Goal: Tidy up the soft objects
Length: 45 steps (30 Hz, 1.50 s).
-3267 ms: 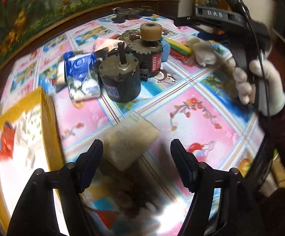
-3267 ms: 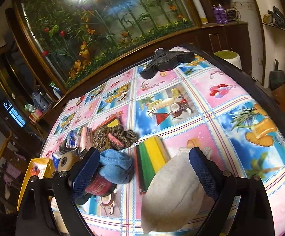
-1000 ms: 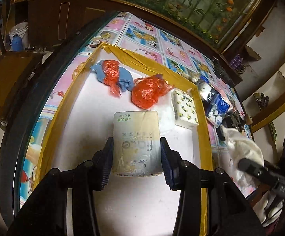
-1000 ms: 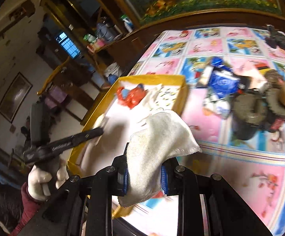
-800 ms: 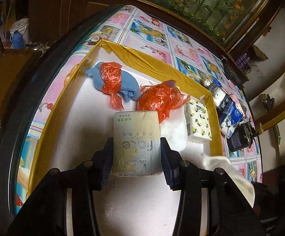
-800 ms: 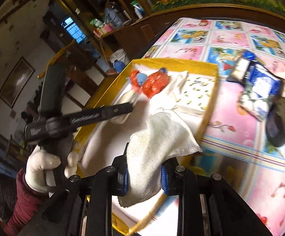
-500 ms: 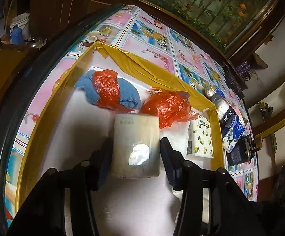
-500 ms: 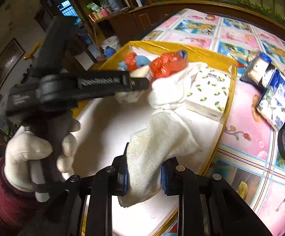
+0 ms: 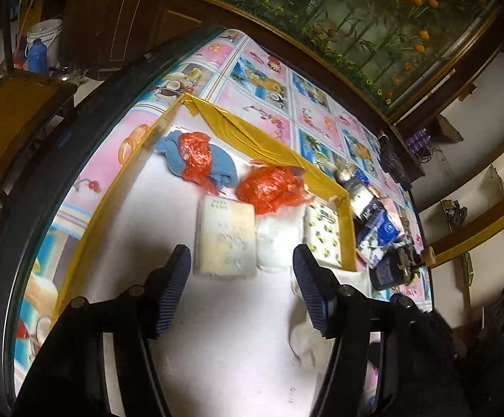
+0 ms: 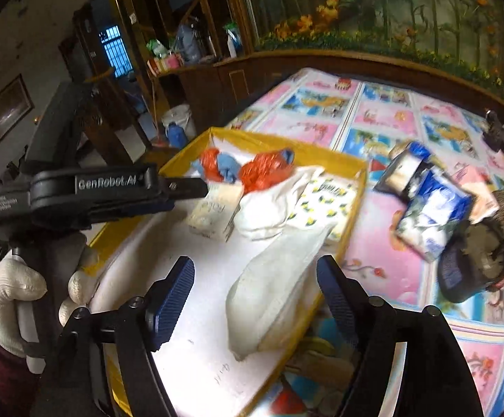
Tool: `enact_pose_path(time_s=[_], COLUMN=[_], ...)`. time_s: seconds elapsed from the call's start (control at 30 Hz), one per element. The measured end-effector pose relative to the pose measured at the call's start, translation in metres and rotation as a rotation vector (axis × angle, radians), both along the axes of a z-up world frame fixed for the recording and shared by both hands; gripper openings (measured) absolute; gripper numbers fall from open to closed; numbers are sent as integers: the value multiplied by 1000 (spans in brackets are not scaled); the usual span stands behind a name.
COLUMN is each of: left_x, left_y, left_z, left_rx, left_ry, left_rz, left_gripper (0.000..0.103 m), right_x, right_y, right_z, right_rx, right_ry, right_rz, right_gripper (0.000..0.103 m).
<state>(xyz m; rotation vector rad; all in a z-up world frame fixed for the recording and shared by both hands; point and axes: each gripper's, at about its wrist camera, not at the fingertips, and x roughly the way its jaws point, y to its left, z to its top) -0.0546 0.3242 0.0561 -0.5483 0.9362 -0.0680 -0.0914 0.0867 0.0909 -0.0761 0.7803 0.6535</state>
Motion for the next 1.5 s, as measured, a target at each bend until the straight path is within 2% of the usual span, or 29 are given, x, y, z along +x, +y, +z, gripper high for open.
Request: enact_pose_path(time_s=[0.07,0.2,0.3,0.33,0.37,0.4,0.43,0.47,0.53,0.57,0.67,0.73,0.93,1.03,1.13,1.17,1.23,1.3,1.33,1.4,1.5], left_x=[-12,-41,-62,-69,-75,-78,-78,-75,-68,-66,-61,-58,-51,-43,-36,-36,-35,-34,-35,-34,-32], left_y=[-9,-47,-81,-94,-104,-114,-124,-134,-156,-167,-203,-220,-247,-252,-256,-258,-261,-261,-260,-258,-256], left_z=[9,44,73,81,87,90,88,82,62,52,24,10,-11,-23,-37,-36,-37,-38,-39,-40,-39], left_rx=[15,140,238,265,279,274,237,168,47,28,50,38,126,134,125,141,154,134,104,67,54], left_ry=[-30,-158,-281,-326,-359,-378,-375,-338,-248,-216,-139,-93,-37,5,45,22,25,20,11,-3,-6], left_rz=[2,-19,-40,-52,-65,-87,-131,-197,-295,-317,-366,-386,-406,-409,-414,-409,-414,-412,-412,-406,-415], left_gripper=[60,60,60,70,87,91,93,93,93,93,93,93,93,93,93,93,93,96,102,103,103], right_x=[-11,-37,-58,-63,-67,-68,-67,-63,-57,-56,-51,-47,-26,-6,23,39,63,87,99,123,151], right_y=[-23,-78,-120,-134,-146,-156,-166,-179,-212,-225,-270,-296,-339,-339,-326,-322,-322,-325,-326,-327,-322], right_z=[11,33,43,43,41,37,30,21,6,1,-12,-20,-18,-16,-27,-32,-35,-38,-39,-42,-50], right_rx=[14,28,20,5,-14,-50,-96,-136,-123,-99,-20,29,104,121,141,150,188,243,274,321,336], right_ry=[-55,-195,-306,-351,-387,-402,-392,-361,-273,-237,-135,-79,-8,16,51,72,120,163,183,219,249], right_rz=[-30,-129,-218,-249,-264,-267,-276,-297,-339,-358,-433,-477,-526,-520,-498,-493,-494,-498,-500,-505,-511], right_gripper=[77,84,96,103,103,102,102,102,102,102,102,102,102,102,102,102,102,102,102,98,84])
